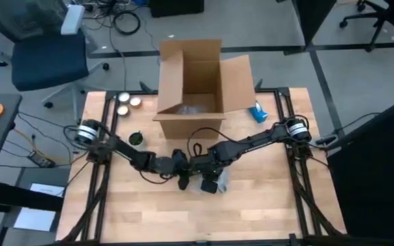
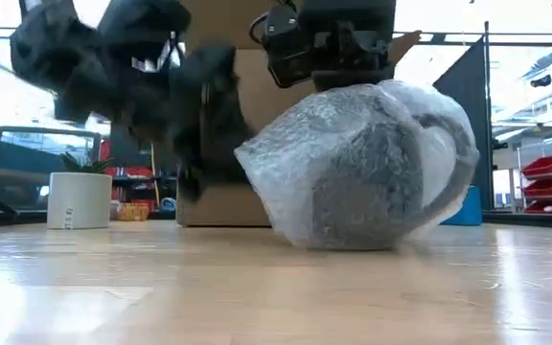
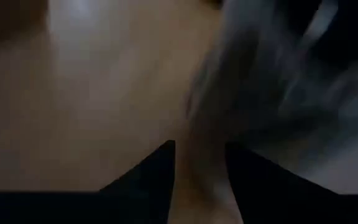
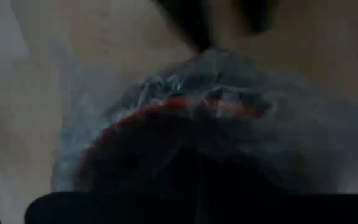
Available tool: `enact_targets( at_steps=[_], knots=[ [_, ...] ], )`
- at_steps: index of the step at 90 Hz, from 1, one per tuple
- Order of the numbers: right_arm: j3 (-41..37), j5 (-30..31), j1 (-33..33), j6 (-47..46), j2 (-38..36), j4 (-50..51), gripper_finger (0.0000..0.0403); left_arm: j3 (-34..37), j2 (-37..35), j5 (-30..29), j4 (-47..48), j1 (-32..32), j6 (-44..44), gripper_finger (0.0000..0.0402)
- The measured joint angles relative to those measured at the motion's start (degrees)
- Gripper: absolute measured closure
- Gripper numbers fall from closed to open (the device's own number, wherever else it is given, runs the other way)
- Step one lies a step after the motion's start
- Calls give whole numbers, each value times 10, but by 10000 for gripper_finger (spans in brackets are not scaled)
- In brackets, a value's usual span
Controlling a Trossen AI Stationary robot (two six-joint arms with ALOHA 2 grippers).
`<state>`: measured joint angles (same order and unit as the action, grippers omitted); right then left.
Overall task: Wrap mug
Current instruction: Wrap the black cup with the transparent bubble wrap
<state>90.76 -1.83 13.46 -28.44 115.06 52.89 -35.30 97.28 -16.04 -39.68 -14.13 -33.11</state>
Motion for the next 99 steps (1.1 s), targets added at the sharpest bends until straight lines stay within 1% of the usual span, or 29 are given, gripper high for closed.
enact_targets(
  at_steps=[9, 20, 29, 36, 43, 54, 63, 69, 83, 91, 99],
  knots=[
    [-3, 7, 12, 1, 0, -1, 403, 5, -91, -5, 105, 0, 26, 275],
    [29, 19, 22, 3, 4, 35, 403, 4, -195, -6, 197, -2, 44, 275],
    [71, 28, 29, 5, 5, 81, 403, 4, -246, -8, 264, -12, 44, 275],
    [112, 32, 34, 5, 4, 121, 403, 4, -263, -7, 301, -26, 44, 275],
    [151, 41, 42, 0, 3, 177, 403, 8, -262, -8, 317, -41, 41, 275],
    [186, 57, 53, -22, 1, 221, 403, 28, -235, -31, 309, -59, 12, 275],
    [184, 82, 58, -34, 1, 226, 403, 39, -216, -37, 295, -59, -15, 275],
    [169, 100, 57, -35, 1, 223, 403, 46, -202, -37, 274, -59, -28, 275],
    [108, 101, 46, -35, 1, 193, 403, 57, -151, -38, 164, -59, -32, 275],
    [71, 93, 36, -35, 0, 172, 403, 57, -106, -38, 95, -59, -32, 275],
    [40, 86, 29, -29, 0, 131, 403, 56, -55, -38, 0, -59, -32, 275]
  ],
)
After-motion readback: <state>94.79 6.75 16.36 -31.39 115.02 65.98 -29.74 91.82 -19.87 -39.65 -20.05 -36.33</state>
